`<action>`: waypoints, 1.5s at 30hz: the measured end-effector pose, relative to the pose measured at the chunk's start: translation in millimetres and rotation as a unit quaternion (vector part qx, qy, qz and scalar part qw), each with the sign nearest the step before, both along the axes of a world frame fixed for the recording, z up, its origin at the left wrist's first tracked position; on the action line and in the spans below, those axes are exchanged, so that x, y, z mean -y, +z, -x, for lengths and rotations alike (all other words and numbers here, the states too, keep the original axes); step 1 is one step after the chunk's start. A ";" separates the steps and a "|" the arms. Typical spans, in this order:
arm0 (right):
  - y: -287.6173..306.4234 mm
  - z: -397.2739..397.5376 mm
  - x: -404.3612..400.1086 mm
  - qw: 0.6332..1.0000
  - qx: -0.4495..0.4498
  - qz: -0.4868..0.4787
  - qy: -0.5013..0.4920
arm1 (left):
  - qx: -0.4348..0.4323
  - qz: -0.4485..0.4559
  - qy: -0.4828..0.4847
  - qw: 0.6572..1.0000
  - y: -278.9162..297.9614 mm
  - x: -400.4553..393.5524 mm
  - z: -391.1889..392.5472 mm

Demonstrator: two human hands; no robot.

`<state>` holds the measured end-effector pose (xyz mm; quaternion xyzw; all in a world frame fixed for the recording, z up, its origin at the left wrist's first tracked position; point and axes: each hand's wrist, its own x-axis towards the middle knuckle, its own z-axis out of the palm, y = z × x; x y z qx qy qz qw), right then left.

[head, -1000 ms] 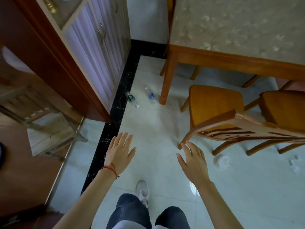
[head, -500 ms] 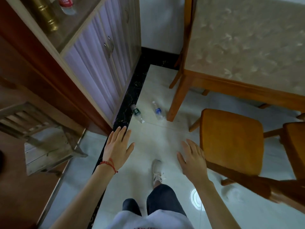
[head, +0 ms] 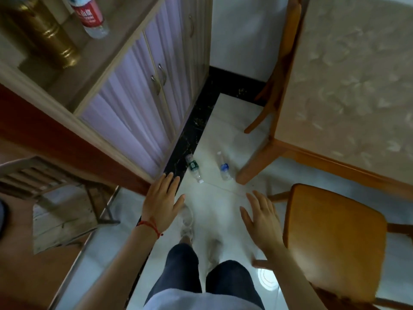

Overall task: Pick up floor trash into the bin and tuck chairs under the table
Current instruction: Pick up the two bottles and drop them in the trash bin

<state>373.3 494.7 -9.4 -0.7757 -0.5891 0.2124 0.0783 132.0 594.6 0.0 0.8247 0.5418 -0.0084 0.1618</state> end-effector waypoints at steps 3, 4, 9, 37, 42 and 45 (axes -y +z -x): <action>-8.8 1.7 -29.8 1.000 0.008 0.006 -0.016 | 0.016 0.014 -0.007 1.000 -11.9 -34.0 -3.2; -10.5 2.9 -39.7 1.000 0.010 0.000 -0.023 | 0.014 0.018 -0.013 1.000 -14.3 -45.9 -3.9; -23.1 8.8 -88.4 0.998 -0.003 0.017 -0.054 | 0.023 0.045 -0.033 0.998 -24.9 -106.1 -2.5; -263.1 -39.4 -224.9 0.998 -0.032 0.006 -0.062 | 0.140 0.123 0.131 0.974 -286.3 -217.8 -52.0; -328.9 -49.1 -242.1 0.999 -0.015 -0.003 -0.037 | 0.123 0.112 0.120 0.979 -359.3 -228.8 -56.0; -370.6 -54.8 -252.9 1.000 -0.009 0.005 -0.012 | 0.119 0.105 0.105 0.982 -403.8 -235.3 -57.5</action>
